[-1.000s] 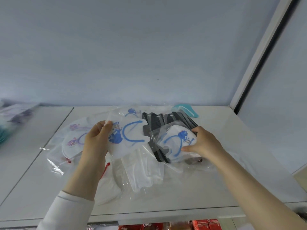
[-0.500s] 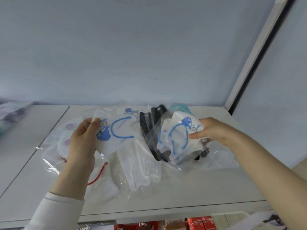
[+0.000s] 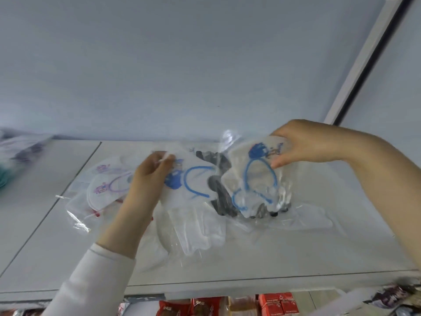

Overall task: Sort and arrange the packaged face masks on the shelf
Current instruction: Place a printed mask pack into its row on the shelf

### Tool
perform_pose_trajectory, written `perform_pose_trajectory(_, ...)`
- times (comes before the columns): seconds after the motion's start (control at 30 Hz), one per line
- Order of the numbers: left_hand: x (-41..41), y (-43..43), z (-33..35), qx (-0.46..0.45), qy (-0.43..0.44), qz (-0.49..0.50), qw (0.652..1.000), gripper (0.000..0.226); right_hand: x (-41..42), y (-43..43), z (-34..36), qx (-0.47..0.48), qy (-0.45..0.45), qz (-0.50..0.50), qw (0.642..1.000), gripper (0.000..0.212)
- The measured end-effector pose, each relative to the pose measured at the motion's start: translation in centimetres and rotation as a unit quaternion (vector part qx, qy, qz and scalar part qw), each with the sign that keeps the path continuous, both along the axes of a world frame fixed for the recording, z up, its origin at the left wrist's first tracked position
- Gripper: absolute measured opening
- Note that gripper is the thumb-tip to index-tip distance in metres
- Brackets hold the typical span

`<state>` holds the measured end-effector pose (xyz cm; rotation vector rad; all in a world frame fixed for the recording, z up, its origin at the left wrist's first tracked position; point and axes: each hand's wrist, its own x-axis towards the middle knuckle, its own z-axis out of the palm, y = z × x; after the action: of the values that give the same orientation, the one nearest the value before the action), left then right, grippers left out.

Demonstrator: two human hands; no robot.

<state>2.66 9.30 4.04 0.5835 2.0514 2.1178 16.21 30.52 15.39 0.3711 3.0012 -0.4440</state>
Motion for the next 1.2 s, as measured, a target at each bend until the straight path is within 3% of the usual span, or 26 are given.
perform_pose_trajectory(0.13,2.0,1.7,0.1,-0.031,0.01,-0.132,0.991,0.028,-2.5,-4.0,0.0,0.194,-0.003,0.077,0.978,0.022)
perform_pose_trajectory(0.2,2.3,1.5,-0.6,-0.004,-0.036,-0.189,0.981,0.045,-3.2,-4.9,-0.7,0.239,0.012,0.11,0.965,0.022)
perform_pose_trajectory(0.27,2.5,0.9,-1.0,0.028,-0.087,-0.228,0.969,0.047,-3.6,-5.5,-1.3,0.286,0.02,0.15,0.946,0.025)
perform_pose_trajectory(0.4,2.6,0.4,-1.7,-0.017,-0.064,-0.262,0.963,0.057,-4.3,-6.9,-2.6,0.304,0.084,0.22,0.923,0.026)
perform_pose_trajectory(0.47,2.5,0.4,-2.1,-0.03,-0.046,-0.237,0.97,0.045,-4.7,-6.7,-3.5,0.26,0.145,0.241,0.924,0.032)
perform_pose_trajectory(0.53,2.2,0.2,-2.6,-0.024,-0.032,-0.194,0.98,0.033,-4.8,-5.8,-4.6,0.183,0.214,0.215,0.935,0.053)
perform_pose_trajectory(0.6,1.9,-0.1,-3.2,0.02,-0.061,-0.15,0.987,0.027,-4.4,-5.0,-6.1,0.057,0.314,0.117,0.941,0.086)
perform_pose_trajectory(0.67,1.6,-0.5,-3.7,0.086,-0.124,-0.121,0.981,0.024,-3.5,-4.9,-7.9,-0.124,0.37,-0.039,0.92,0.104)
perform_pose_trajectory(0.73,1.7,-0.9,-3.9,0.14,-0.156,-0.13,0.969,0.028,-2.7,-5.6,-9.9,-0.319,0.331,-0.153,0.875,0.097)
perform_pose_trajectory(0.77,1.7,-1.1,-4.0,0.147,-0.151,-0.139,0.968,0.032,-2.5,-6.0,-10.8,-0.39,0.306,-0.163,0.853,0.082)
perform_pose_trajectory(0.83,1.9,-1.4,-4.3,0.108,-0.1,-0.15,0.978,0.036,-2.2,-6.9,-12.5,-0.466,0.287,-0.142,0.825,0.048)
perform_pose_trajectory(0.9,1.8,-2.1,-4.3,0.023,-0.042,-0.156,0.987,0.043,-2.2,-7.7,-13.6,-0.504,0.312,-0.127,0.795,0.03)
perform_pose_trajectory(1.03,1.2,-4.1,-3.6,-0.082,0.027,-0.191,0.978,0.057,-1.9,-8.3,-14.6,-0.524,0.359,-0.09,0.767,0.037)
perform_pose_trajectory(1.2,1.9,-3.6,-3.6,-0.021,0.012,-0.132,0.991,0.034,-2.1,-8.5,-14.3,-0.539,0.379,-0.001,0.752,0.044)
